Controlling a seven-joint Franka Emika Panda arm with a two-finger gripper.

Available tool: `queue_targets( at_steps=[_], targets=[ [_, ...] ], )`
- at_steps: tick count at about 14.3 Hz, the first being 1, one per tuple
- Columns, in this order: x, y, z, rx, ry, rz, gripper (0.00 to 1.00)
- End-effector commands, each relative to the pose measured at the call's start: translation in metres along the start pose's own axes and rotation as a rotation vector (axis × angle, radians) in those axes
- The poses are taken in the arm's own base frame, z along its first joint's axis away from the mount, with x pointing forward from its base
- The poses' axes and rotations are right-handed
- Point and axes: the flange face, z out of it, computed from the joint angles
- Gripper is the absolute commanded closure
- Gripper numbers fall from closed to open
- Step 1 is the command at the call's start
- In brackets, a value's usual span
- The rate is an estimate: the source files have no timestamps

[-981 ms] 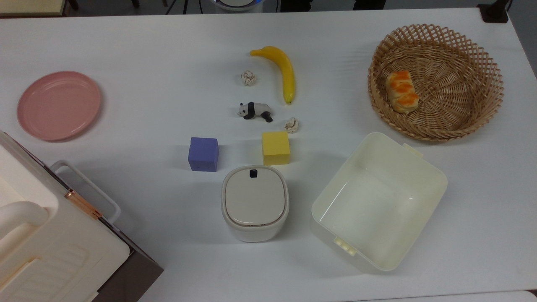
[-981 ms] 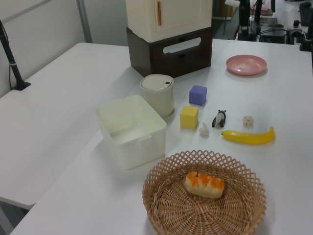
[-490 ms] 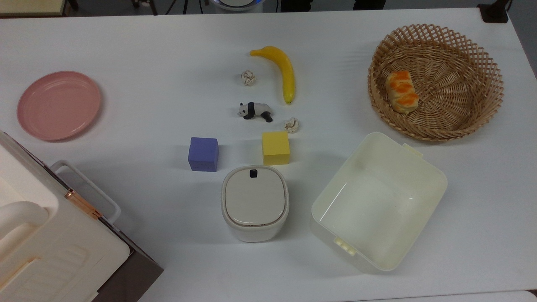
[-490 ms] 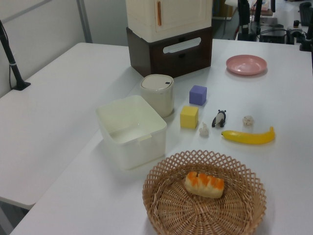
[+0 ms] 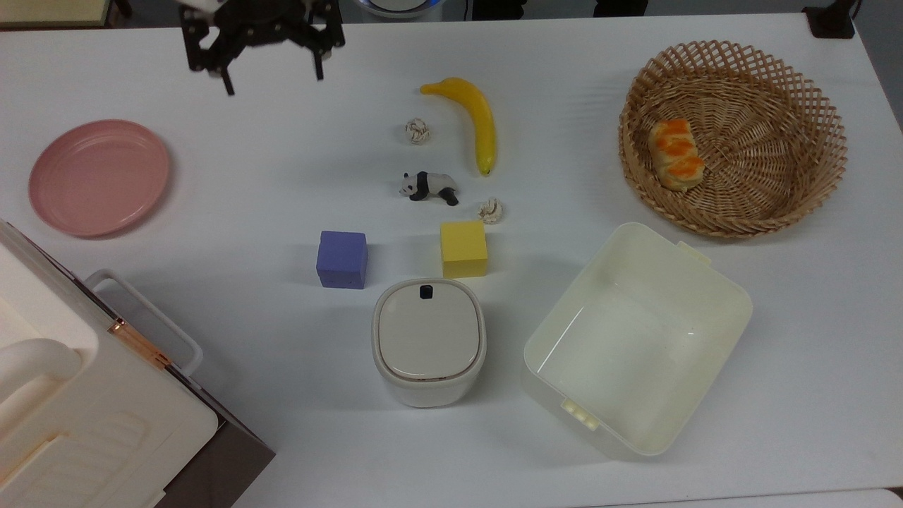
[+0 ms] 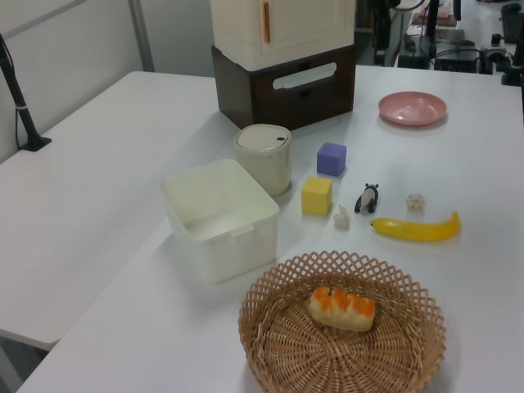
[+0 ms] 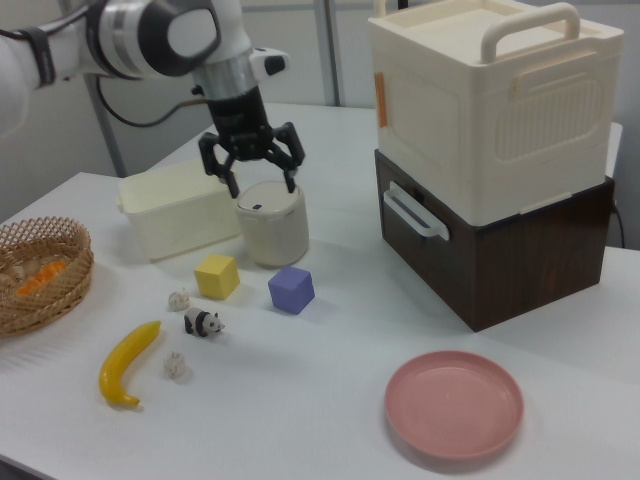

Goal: Open the drawer
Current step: 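Move the gripper toward the drawer handle of the brown drawer unit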

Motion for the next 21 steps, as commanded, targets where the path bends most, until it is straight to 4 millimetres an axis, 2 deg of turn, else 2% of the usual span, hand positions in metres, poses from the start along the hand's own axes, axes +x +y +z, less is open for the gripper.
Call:
queue_targets(
  at_steps=[1,3,10,14,16,19,21],
  targets=[
    [0.017,0.016,0.020,-0.074,0.035,-0.112,0.00],
    [0.026,0.027,0.033,-0.115,0.070,-0.132,0.00],
    [0.062,0.040,0.088,-0.296,0.099,-0.254,0.00],
    [0.076,0.050,0.109,-0.399,0.149,-0.314,0.00],
    [0.084,0.053,0.129,-0.457,0.168,-0.367,0.00],
    [0.088,0.063,0.149,-0.518,0.203,-0.416,0.00],
    [0.090,0.063,0.160,-0.561,0.219,-0.464,0.04]
  ],
)
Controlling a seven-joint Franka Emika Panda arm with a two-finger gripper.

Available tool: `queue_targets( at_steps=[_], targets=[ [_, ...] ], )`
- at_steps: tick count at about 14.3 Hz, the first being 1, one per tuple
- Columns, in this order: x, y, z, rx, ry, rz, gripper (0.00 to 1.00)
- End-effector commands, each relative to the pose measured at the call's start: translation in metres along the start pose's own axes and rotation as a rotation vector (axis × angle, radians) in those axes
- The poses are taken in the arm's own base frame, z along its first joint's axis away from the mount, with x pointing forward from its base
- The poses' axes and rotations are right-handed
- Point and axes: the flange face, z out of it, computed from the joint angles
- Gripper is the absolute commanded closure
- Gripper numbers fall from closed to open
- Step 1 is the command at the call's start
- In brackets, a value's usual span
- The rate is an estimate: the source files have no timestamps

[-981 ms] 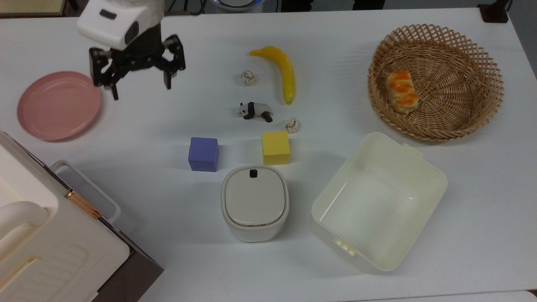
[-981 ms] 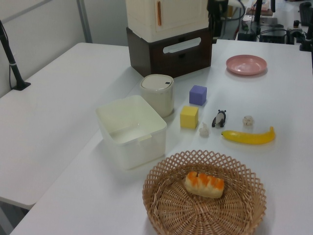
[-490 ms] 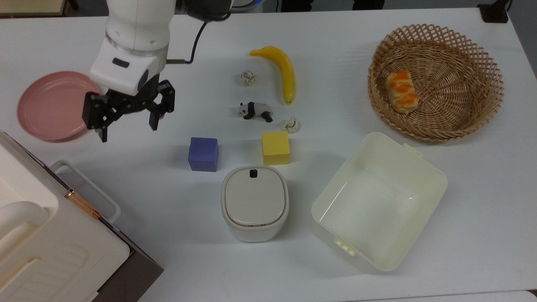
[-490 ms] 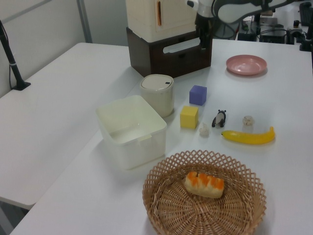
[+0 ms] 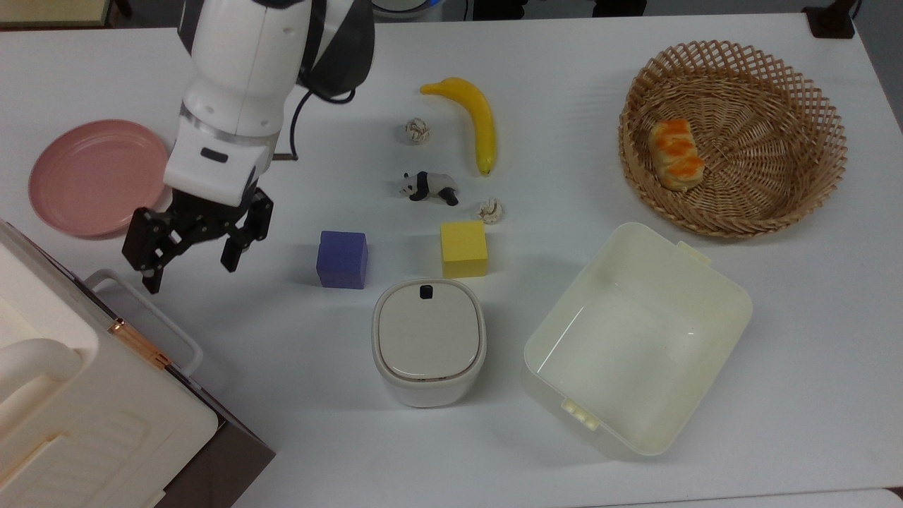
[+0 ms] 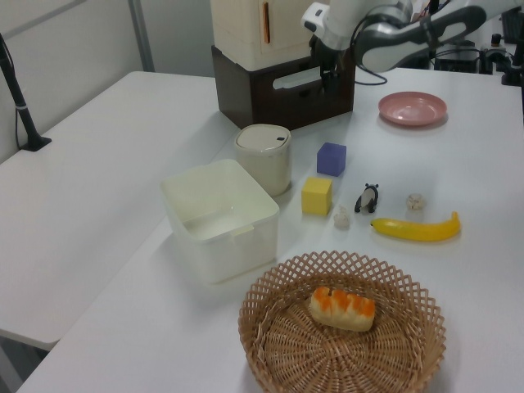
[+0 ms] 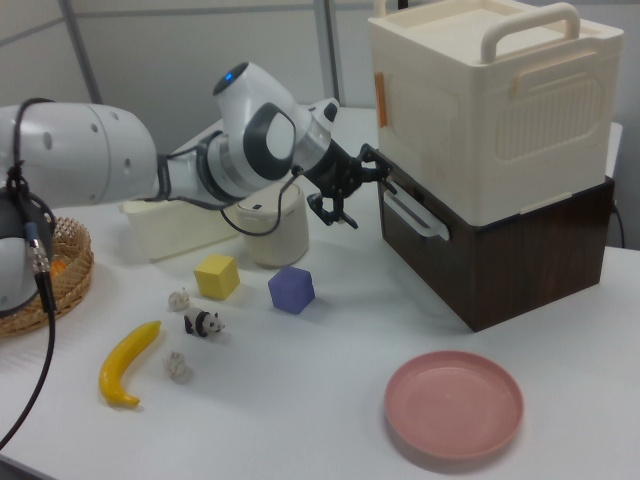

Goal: Open the drawer
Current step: 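Lower the gripper and close it on the white drawer handle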

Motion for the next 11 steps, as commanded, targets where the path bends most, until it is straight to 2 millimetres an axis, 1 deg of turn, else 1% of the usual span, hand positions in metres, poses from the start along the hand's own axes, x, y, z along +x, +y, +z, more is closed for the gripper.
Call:
queue_targets(
  at_steps=[1,7,11],
  targets=[
    [-0.005,-0.004,0.014,-0.062,0.029,-0.080,0.04],
    [-0.004,-0.013,0.034,-0.091,0.014,-0.143,0.05],
    [-0.001,-0.019,0.041,-0.101,0.006,-0.170,0.13]
  ],
)
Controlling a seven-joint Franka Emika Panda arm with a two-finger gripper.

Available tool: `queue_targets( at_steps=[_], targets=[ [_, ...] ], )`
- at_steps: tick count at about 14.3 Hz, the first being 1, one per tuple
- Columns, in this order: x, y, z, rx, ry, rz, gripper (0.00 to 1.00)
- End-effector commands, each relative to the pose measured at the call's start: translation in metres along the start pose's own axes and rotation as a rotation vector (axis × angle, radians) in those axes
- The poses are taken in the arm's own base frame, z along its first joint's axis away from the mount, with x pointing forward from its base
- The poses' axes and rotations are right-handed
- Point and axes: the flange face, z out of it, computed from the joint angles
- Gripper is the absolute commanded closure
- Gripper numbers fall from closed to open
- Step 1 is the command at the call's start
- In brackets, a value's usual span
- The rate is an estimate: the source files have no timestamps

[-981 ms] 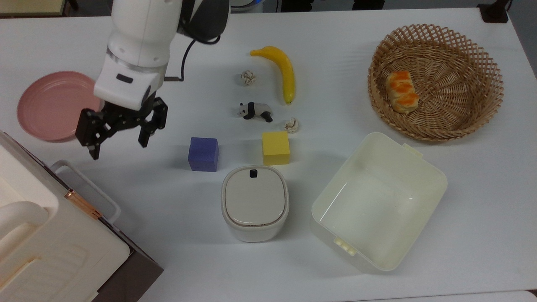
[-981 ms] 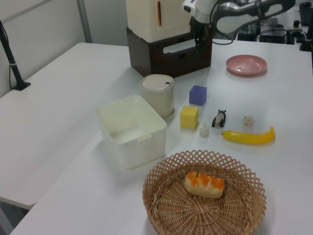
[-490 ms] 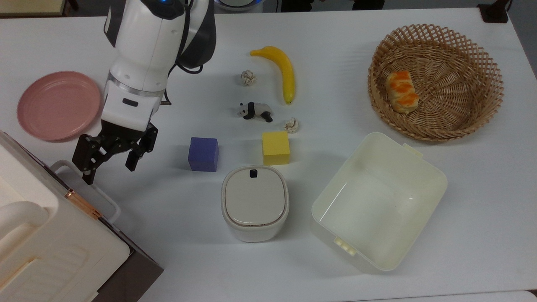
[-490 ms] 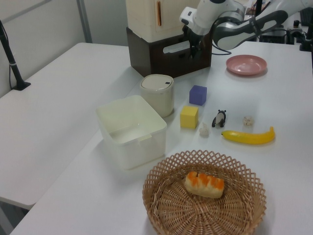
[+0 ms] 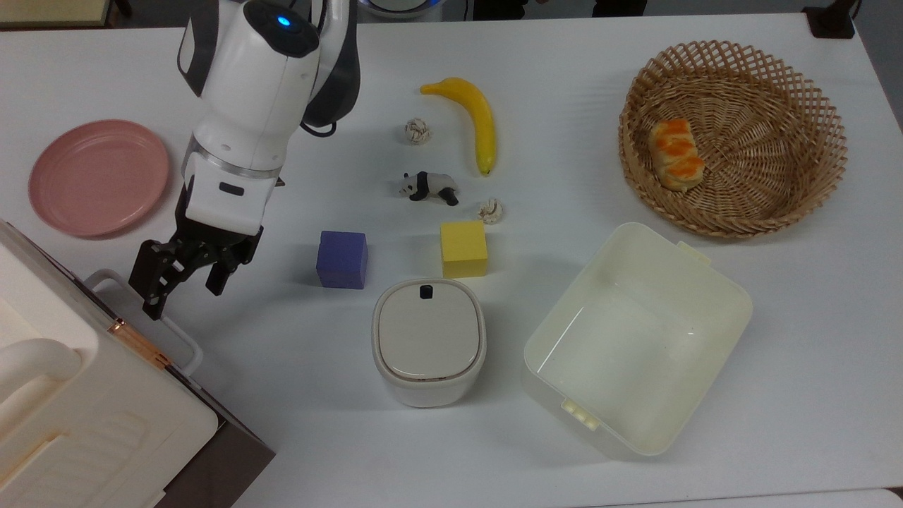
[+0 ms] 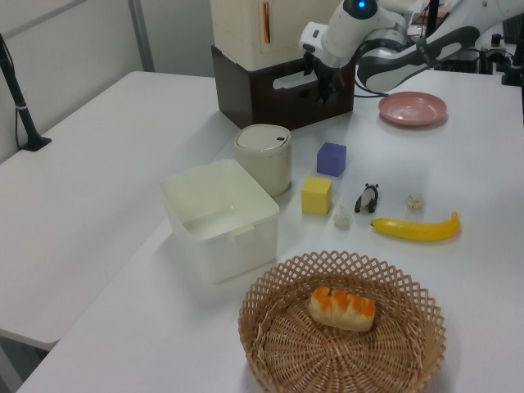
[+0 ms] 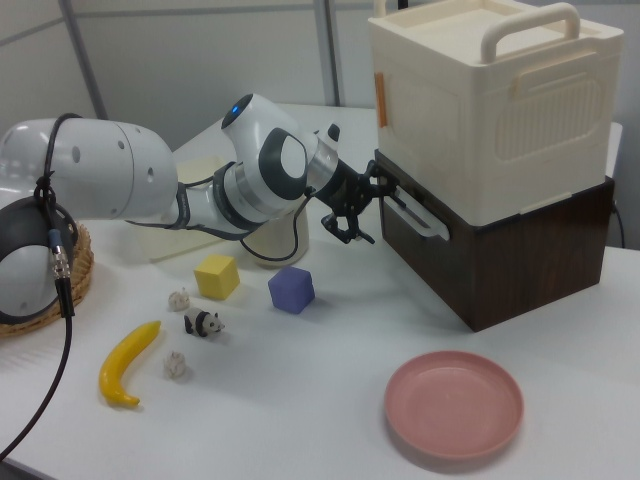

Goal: Open the drawer
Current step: 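Lower the gripper and close it on the white drawer handle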

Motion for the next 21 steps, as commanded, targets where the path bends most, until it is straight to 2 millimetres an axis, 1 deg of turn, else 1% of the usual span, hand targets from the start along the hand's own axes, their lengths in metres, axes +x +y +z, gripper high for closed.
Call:
queue_targets(
  at_steps=[1,2,3,6,7,8,10,11,12,14,15,16,18,21],
  targets=[
    [0.002,-0.005,0.006,-0.033,0.021,-0.034,0.14],
    [0.004,-0.005,0.006,-0.045,0.038,-0.040,0.14],
    [0.000,-0.006,0.012,-0.043,0.033,-0.043,0.14],
    [-0.006,-0.003,0.015,-0.069,0.039,-0.064,0.16],
    [-0.009,-0.002,0.017,-0.071,0.036,-0.065,0.23],
    [-0.010,-0.001,0.017,-0.073,0.035,-0.064,0.33],
    [-0.012,0.000,0.017,-0.075,0.032,-0.066,0.43],
    [-0.016,0.001,0.019,-0.076,0.024,-0.067,0.46],
    [-0.020,0.004,0.018,-0.084,0.017,-0.074,0.55],
    [-0.020,0.004,0.018,-0.091,0.013,-0.089,0.68],
    [-0.019,0.004,0.017,-0.095,0.010,-0.096,0.73],
    [-0.018,0.004,0.017,-0.097,0.009,-0.103,0.73],
    [-0.015,0.011,0.011,-0.117,0.014,-0.103,0.73],
    [-0.014,0.013,0.007,-0.123,0.018,-0.100,0.73]
  ],
)
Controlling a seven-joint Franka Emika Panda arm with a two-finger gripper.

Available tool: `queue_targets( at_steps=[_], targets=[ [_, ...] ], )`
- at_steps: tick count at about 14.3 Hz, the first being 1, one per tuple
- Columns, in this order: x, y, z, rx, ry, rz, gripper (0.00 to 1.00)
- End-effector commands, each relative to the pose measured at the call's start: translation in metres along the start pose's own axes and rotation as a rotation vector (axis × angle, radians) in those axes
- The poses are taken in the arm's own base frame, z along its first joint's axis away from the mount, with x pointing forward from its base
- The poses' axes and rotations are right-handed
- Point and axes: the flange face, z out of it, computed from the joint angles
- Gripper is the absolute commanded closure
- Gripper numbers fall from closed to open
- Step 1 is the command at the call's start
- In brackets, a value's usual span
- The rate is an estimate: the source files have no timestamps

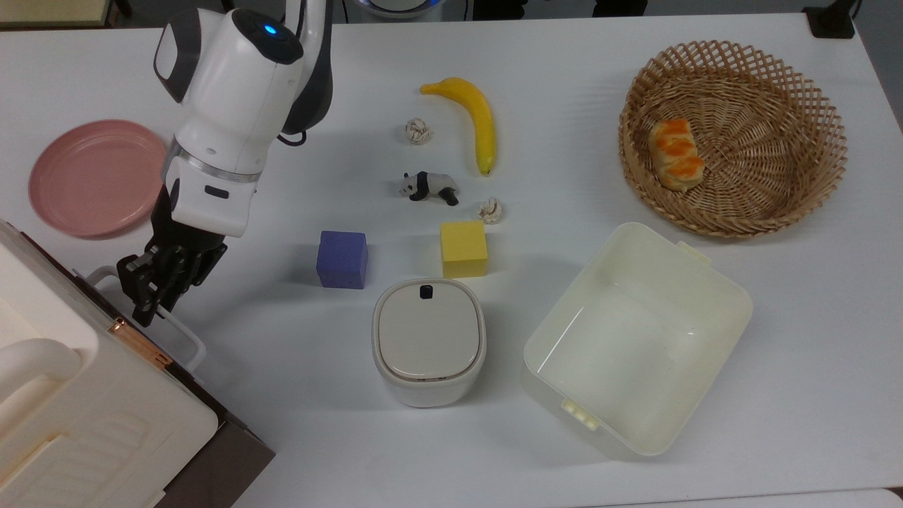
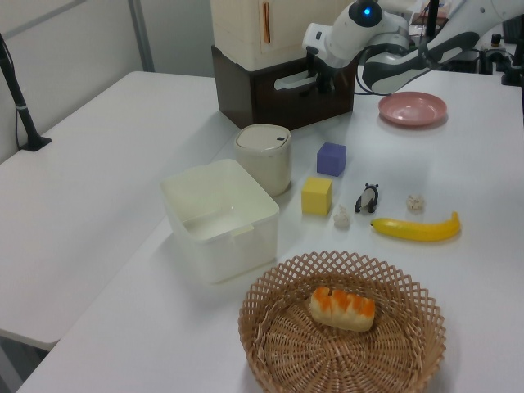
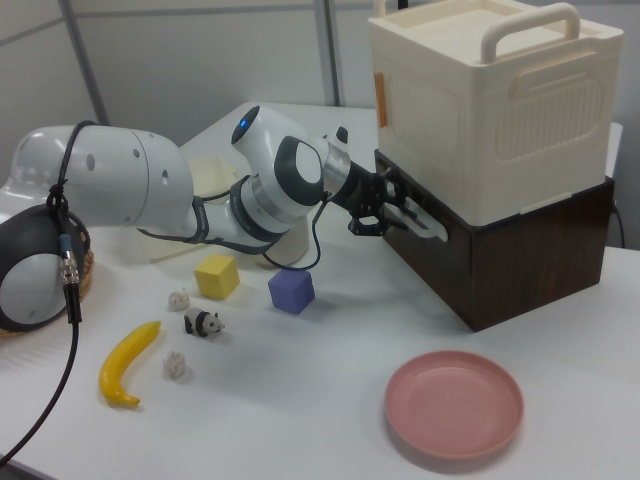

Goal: Open the drawer
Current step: 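Pull the drawer handle outward, sliding the brown drawer open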

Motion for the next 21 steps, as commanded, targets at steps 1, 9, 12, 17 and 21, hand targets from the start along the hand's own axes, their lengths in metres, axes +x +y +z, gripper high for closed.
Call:
queue_targets(
  at_steps=[1,9,12,17,21],
  targets=[
    [0.002,0.006,-0.009,-0.031,0.009,-0.014,0.72],
    [-0.001,0.015,-0.025,-0.040,0.008,0.007,0.68],
    [-0.001,0.010,-0.022,-0.030,0.007,0.003,0.71],
    [-0.001,0.005,-0.027,-0.021,0.007,-0.001,1.00],
    [0.000,-0.008,-0.033,0.004,0.004,0.036,1.00]
  ],
)
